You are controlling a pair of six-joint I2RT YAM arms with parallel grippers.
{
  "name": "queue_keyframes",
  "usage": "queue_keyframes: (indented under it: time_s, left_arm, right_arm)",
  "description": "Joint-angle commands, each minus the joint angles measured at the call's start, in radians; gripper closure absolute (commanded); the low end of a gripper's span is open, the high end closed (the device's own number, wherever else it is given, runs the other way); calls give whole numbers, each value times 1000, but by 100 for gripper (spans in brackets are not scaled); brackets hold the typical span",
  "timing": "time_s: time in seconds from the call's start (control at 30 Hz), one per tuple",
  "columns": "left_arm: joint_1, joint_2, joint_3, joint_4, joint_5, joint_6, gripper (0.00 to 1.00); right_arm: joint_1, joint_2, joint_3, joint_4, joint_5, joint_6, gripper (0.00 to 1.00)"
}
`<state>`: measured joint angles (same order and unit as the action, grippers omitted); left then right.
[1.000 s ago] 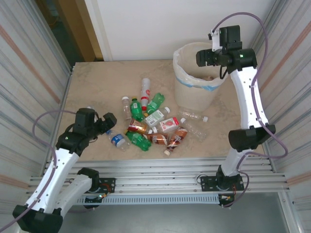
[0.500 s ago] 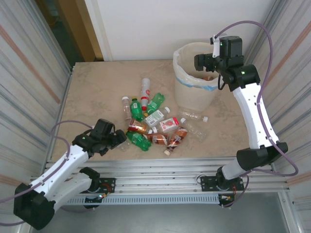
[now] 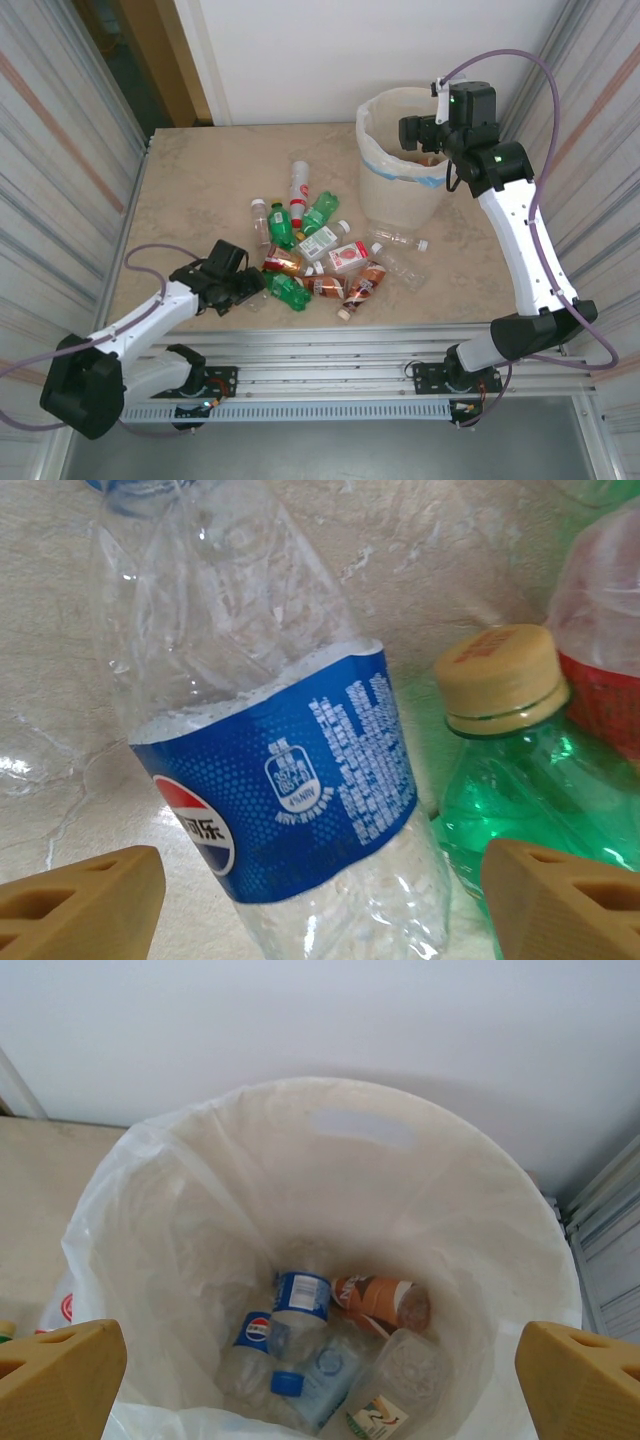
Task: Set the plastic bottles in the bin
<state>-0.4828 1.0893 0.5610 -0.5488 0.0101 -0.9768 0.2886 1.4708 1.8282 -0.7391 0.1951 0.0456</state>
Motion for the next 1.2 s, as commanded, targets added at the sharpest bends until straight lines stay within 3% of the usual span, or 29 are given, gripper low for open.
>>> queue_keyframes:
  time_s: [0.0, 0.13, 0.57, 0.9, 1.17]
  left_arm:
    - [16, 20, -26, 14, 13, -3, 19]
    - [31, 48, -49, 37, 16, 2, 23]
    - [83, 126, -63, 98, 34, 41, 24]
    - [84, 81, -51, 61, 16, 63, 53]
    - [84, -61, 21, -51, -52, 128, 64]
  right_arm:
    - [9, -37, -16, 26, 24, 26, 2]
    - [12, -40, -27, 33, 23, 27, 2]
    - [30, -42, -34, 26, 37, 28, 2]
    - [55, -67, -22, 2, 15, 42, 2]
    - [114, -56, -24, -10, -23, 75, 2]
